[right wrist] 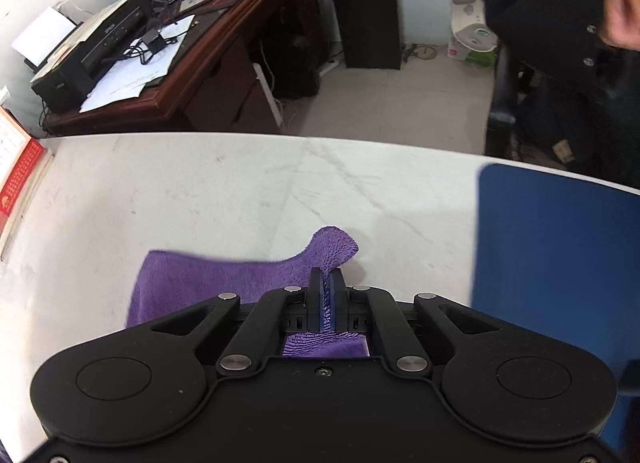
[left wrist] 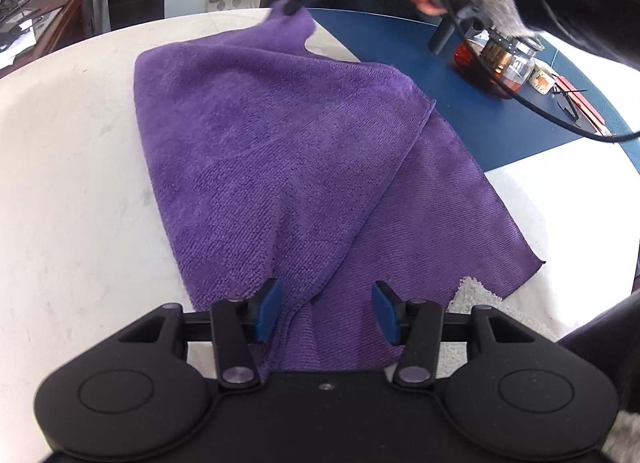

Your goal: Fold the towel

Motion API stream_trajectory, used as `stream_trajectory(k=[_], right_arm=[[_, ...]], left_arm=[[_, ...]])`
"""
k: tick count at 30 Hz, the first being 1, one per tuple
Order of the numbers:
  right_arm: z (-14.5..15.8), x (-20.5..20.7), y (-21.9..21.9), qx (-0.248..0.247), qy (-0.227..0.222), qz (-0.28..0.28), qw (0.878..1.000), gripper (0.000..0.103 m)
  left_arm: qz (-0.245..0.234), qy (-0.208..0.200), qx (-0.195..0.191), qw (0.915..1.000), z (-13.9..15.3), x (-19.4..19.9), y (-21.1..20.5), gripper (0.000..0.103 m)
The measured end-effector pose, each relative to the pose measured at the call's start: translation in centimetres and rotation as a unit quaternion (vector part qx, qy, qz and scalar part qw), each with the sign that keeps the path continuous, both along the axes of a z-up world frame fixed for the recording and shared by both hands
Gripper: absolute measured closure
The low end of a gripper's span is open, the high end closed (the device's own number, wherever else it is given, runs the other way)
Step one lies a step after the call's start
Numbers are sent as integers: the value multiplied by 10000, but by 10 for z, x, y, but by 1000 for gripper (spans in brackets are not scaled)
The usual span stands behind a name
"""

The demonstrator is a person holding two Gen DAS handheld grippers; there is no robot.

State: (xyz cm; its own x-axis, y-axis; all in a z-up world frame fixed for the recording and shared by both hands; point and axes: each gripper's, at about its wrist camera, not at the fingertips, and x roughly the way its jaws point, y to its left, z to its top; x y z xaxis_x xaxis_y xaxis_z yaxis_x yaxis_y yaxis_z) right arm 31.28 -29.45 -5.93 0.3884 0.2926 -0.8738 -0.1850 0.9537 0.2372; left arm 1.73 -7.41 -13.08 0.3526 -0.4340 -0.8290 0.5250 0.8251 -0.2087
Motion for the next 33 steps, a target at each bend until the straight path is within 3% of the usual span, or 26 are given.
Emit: stream_trajectory(k=[6, 8, 11, 15, 19, 25, 33], right_arm=[[-12, -5, -2, 183, 69, -59, 9998, 94], [-6, -12, -1, 120, -88, 47, 9999, 83], [7, -28, -5, 118, -301, 134, 9994, 74], [30, -62, -27, 243, -500, 8, 9985, 73], [41, -105, -51, 178, -560, -99, 9982, 73], [16, -156, -62, -308, -246, 203, 9990, 73], [-8, -156, -51, -706, -271, 683, 9948, 73]], left_arm=[[-166, -188, 23, 9997, 13, -1, -4, 56], [-304, -292, 34, 9991, 18, -1, -12, 56], [-523, -463, 77, 9975, 23, 1, -26, 56], [-898, -777, 151, 9928, 24, 9, -56, 56], [-1122, -818, 207, 9901, 21, 23, -81, 57], [-1255, -636, 412, 9892, 11, 27, -94, 57], [-1234, -317, 552, 9903, -1, 16, -89, 57]])
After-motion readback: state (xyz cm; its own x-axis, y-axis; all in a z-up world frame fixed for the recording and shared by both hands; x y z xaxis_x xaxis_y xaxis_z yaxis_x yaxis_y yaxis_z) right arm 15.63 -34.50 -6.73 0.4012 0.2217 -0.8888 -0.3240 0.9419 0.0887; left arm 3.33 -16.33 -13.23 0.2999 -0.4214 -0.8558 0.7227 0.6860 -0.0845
